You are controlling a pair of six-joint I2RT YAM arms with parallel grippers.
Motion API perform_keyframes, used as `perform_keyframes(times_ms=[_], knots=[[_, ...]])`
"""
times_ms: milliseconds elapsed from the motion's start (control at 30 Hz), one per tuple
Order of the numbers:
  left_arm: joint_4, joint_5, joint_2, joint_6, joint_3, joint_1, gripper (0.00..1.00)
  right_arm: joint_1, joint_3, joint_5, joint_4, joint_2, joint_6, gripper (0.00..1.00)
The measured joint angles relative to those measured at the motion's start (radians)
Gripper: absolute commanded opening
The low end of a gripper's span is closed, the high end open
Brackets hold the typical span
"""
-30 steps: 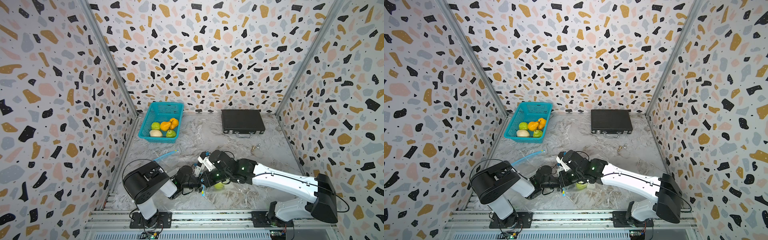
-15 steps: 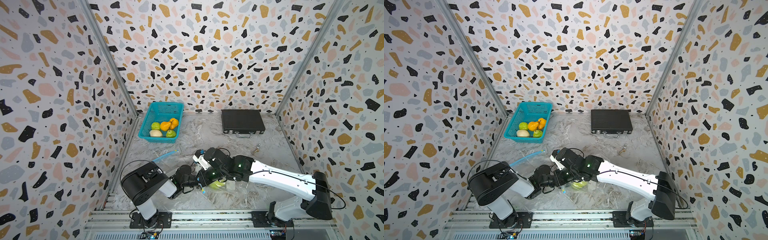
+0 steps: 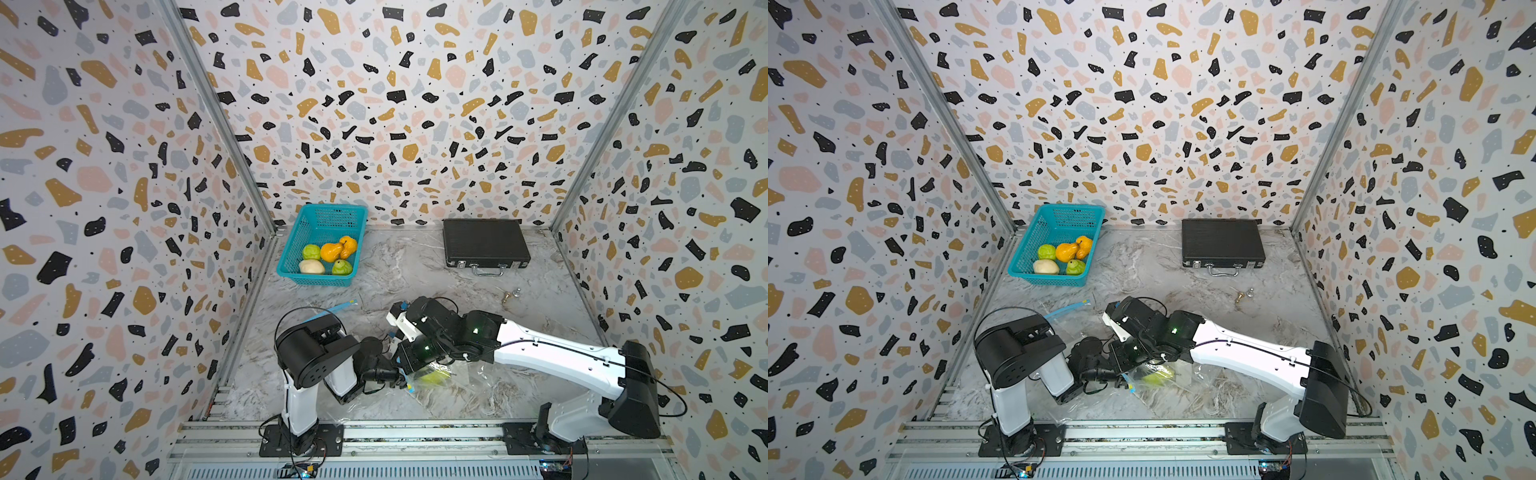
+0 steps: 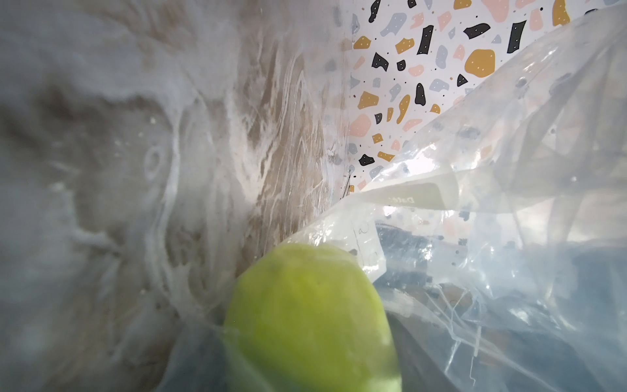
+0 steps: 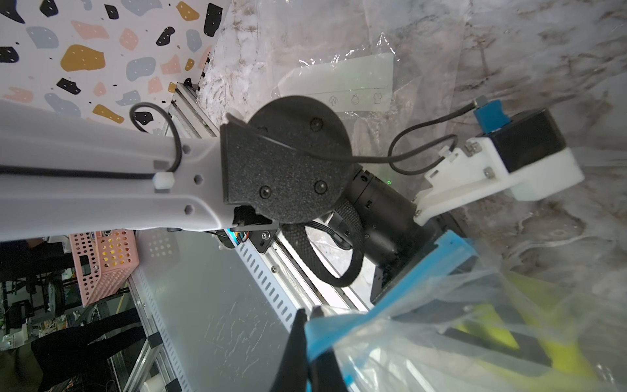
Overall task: Open the zip-top bag and take out the pear
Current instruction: Pick up the pear from the zipper food storage bag, then place the zipper food storage bag at the center of the board, then place the pear in the basket.
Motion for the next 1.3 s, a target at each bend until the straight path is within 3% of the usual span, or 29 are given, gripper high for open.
perform_keyframes(times_ms=[233,400,633,767,1033,1167,1300], knots=[[-0.039,-0.004,-0.050,-0.014,-0.021,0.002,0.61,-0.067,-0.099,-0.016,0.060,-0.072,-0.001,0.00],[-0.192,-0.009,-0.209,-0.010,-0.013,0.011,0.61,-0.195,-0.211,0.005,0.063,-0.198,-0.015,0.00],[-0.781,-0.032,-0.564,0.172,0.179,0.025,0.63,-0.333,-0.374,-0.003,0.071,-0.297,-0.015,0.04],[-1.063,-0.032,-0.648,0.285,0.257,0.076,0.57,-0.358,-0.396,-0.022,0.109,-0.301,-0.016,0.04],[-1.452,-0.026,-0.753,0.475,0.328,0.231,0.56,-0.400,-0.442,-0.031,0.117,-0.299,-0.023,0.04],[-1.637,-0.028,-0.791,0.599,0.450,0.418,0.56,-0.414,-0.445,-0.032,0.116,-0.299,-0.027,0.04],[-1.767,-0.024,-0.718,0.726,0.643,0.617,0.56,-0.417,-0.445,-0.047,0.116,-0.296,-0.032,0.03]])
